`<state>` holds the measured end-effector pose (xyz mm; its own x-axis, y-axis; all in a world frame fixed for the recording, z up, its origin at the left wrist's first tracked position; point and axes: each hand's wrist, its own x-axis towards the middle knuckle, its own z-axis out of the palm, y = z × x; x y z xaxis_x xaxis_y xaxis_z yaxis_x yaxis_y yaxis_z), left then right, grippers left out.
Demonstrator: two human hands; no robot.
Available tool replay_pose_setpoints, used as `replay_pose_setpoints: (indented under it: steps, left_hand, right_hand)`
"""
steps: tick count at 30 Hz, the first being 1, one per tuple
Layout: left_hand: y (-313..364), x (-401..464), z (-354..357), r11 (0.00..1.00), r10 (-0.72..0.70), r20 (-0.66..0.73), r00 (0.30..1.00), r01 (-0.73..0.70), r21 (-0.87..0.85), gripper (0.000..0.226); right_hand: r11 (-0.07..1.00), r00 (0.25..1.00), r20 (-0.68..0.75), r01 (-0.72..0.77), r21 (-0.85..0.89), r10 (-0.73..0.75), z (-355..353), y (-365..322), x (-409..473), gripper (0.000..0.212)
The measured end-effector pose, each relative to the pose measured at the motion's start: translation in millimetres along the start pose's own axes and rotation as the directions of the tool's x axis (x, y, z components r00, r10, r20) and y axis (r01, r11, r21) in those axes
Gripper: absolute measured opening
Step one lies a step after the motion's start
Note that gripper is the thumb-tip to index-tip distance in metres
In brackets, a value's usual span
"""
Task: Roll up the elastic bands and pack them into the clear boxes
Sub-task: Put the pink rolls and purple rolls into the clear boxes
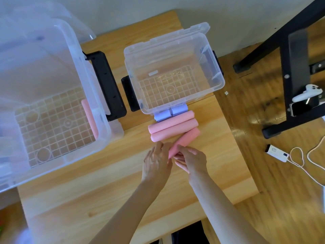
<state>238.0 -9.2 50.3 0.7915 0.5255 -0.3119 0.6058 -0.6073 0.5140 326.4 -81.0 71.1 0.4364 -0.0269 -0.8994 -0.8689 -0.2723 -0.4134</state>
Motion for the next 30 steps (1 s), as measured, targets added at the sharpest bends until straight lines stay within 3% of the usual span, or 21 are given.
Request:
replay_pose_setpoints:
  steps: [4, 6, 9, 15, 21, 23, 24, 26, 28, 30]
  left_hand:
    - [5, -5, 1, 0.935, -0.168, 0.165, 0.972, 0.210, -0.286, 0.035]
    - [4, -3, -4, 0.831, -0.211, 0.264, 0.941, 0.315, -0.458, 0.030]
    - [-1, 0, -12, 0.666, -0.196, 0.464, 0.864, 0.464, -0.584, 0.029]
    - [-6, -2, -26, 0.600, -0.044, 0.577, 0.816, 0.484, -0.637, 0.039]
    - [-8, 3, -34, 0.634, 0.011, 0.598, 0.801, 0.457, -0.624, 0.037]
    - [-7, 7, -34, 0.676, -0.033, 0.536, 0.844, 0.414, -0.610, 0.028]
    - [-5, 7, -34, 0.700, -0.089, 0.429, 0.899, 0.363, -0.614, 0.022]
    - [-5, 11, -33, 0.819, -0.148, 0.040, 0.988, 0.146, -0.555, 0.016]
    - [-7, 18, -30, 0.929, -0.036, -0.203, 0.979, -0.042, -0.368, 0.020]
    - [-9, 28, -27, 0.976, 0.044, -0.217, 0.975, -0.089, -0.200, 0.026]
  right_hand:
    - [0.999, 0.999, 0.037, 0.026, -0.030, -0.025, -10, 8, 0, 0.010]
    - [0.998, 0.997, 0.061, 0.052, -0.023, -0.050, -16, 12, -1, 0.014]
    - [0.997, 0.992, 0.100, 0.080, 0.021, -0.082, -27, 14, -3, 0.020]
    - [0.929, 0.936, 0.350, -0.099, 0.357, -0.035, -43, 9, 0, 0.032]
    - [0.938, 0.927, 0.369, -0.070, 0.341, -0.065, -44, 1, 1, 0.035]
    - [0.932, 0.938, 0.340, -0.067, 0.357, -0.063, -44, 0, 2, 0.032]
    - [0.930, 0.944, 0.325, -0.068, 0.362, -0.057, -44, 0, 2, 0.029]
    - [0.930, 0.952, 0.302, -0.068, 0.362, -0.048, -45, 0, 4, 0.030]
    - [0.933, 0.954, 0.296, -0.060, 0.355, -0.052, -46, 0, 5, 0.036]
    - [0.935, 0.956, 0.291, -0.059, 0.349, -0.048, -47, 1, 6, 0.035]
